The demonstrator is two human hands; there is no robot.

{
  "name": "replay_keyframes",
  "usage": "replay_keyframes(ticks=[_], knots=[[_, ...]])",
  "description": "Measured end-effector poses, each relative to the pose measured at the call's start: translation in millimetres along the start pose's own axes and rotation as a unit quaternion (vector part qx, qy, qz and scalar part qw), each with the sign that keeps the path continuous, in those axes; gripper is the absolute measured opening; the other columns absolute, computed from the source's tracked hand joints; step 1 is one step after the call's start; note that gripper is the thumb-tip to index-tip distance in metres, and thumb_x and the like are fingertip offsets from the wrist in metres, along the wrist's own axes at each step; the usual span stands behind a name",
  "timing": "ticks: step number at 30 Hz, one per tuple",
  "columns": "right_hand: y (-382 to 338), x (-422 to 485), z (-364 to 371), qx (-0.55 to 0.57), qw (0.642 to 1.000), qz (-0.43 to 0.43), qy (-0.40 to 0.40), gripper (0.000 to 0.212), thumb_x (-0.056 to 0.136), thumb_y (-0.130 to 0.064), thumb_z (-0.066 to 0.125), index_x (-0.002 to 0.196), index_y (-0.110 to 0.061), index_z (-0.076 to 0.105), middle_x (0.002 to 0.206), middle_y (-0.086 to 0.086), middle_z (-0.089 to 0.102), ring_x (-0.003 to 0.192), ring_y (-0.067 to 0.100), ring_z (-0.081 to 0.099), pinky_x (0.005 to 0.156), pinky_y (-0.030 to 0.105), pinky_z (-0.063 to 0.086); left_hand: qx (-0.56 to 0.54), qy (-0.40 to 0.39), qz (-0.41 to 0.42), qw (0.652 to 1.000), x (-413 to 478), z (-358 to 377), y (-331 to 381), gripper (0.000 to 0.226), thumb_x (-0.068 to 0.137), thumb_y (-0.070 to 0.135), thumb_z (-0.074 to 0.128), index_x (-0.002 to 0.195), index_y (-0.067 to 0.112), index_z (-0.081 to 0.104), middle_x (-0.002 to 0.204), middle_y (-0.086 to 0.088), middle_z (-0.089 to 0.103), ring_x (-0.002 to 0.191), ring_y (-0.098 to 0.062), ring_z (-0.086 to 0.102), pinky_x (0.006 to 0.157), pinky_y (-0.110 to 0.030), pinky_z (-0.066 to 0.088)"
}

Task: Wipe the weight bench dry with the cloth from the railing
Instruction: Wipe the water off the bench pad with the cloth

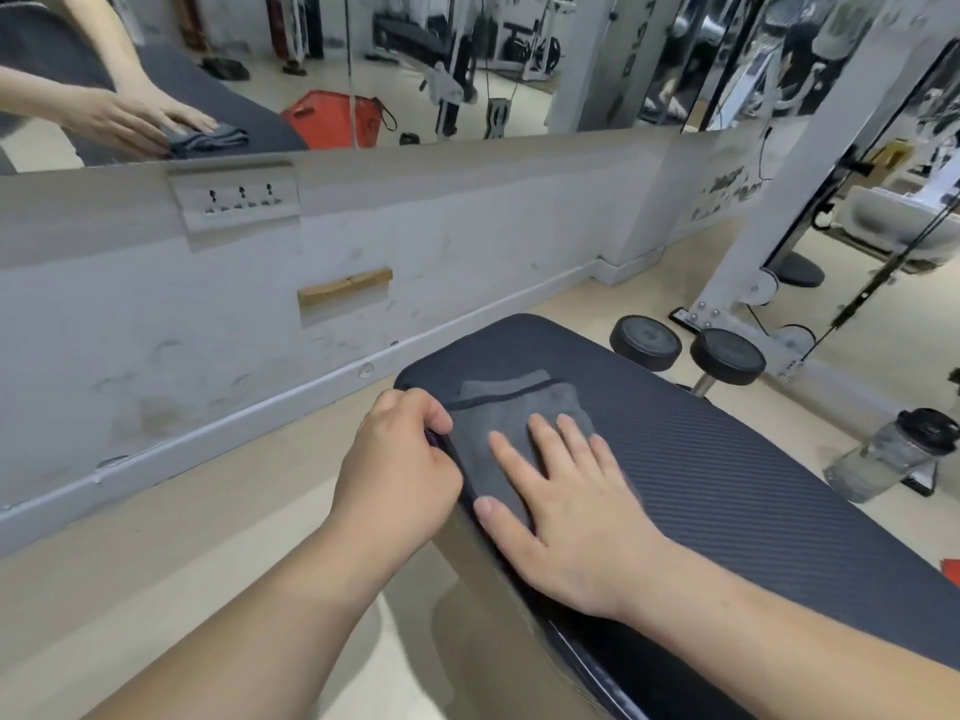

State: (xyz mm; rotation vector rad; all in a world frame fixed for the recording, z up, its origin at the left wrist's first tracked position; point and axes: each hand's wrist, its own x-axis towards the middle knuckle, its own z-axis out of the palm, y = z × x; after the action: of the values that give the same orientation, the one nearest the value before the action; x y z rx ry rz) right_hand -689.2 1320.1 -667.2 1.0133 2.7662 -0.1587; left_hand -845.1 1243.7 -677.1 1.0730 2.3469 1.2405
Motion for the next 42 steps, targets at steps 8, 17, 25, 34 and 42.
replay_keyframes(ticks=[8,17,25,34,42], knots=[[-35,138,-30,-0.04,0.992,-0.119,-0.008,0.072,0.094,-0.077,0.02,0.161,-0.051,0.016,0.175,0.001,0.014,0.161,0.031,0.006,0.127,0.055,0.011,-0.007,0.105,-0.033,0.994,13,-10,-10,0.028,0.077,-0.001,0.05,0.081,0.027,0.05,0.1,0.01,0.05,0.102,-0.02,0.053,0.082,-0.039,0.049],[43,233,-59,0.023,0.999,0.032,-0.038,0.105,0.066,-0.096,0.018,0.152,-0.041,0.041,0.163,0.008,0.037,0.153,0.034,0.028,0.124,0.053,0.024,0.008,0.072,-0.03,0.997,20,12,-9,0.035,0.075,-0.003,0.051,0.089,0.028,0.053,0.104,0.012,0.05,0.104,-0.016,0.054,0.086,-0.036,0.048],[146,208,-48,0.18,0.966,0.18,-0.055,0.089,0.096,-0.077,0.03,0.164,-0.019,0.025,0.17,0.008,0.031,0.155,0.029,0.03,0.124,0.037,0.019,0.052,0.042,0.014,0.998,20,36,10,0.038,0.074,0.0,0.053,0.088,0.035,0.05,0.103,0.014,0.05,0.104,-0.013,0.051,0.089,-0.036,0.038],[92,189,-34,0.034,0.982,0.181,0.025,0.077,0.095,-0.073,0.014,0.163,-0.036,0.017,0.169,0.014,0.024,0.153,0.041,0.025,0.121,0.06,0.016,0.009,0.063,-0.001,0.998,26,29,4,0.036,0.073,-0.005,0.052,0.09,0.028,0.055,0.102,0.01,0.052,0.103,-0.017,0.05,0.096,-0.042,0.044],[-43,187,-17,-0.025,0.996,-0.075,0.035,0.07,0.095,-0.072,0.022,0.151,-0.035,0.043,0.163,0.009,0.035,0.154,0.04,0.018,0.123,0.063,0.0,-0.031,0.127,-0.045,0.99,30,1,-20,0.033,0.075,-0.006,0.051,0.094,0.021,0.056,0.106,0.006,0.05,0.109,-0.023,0.054,0.09,-0.036,0.045]])
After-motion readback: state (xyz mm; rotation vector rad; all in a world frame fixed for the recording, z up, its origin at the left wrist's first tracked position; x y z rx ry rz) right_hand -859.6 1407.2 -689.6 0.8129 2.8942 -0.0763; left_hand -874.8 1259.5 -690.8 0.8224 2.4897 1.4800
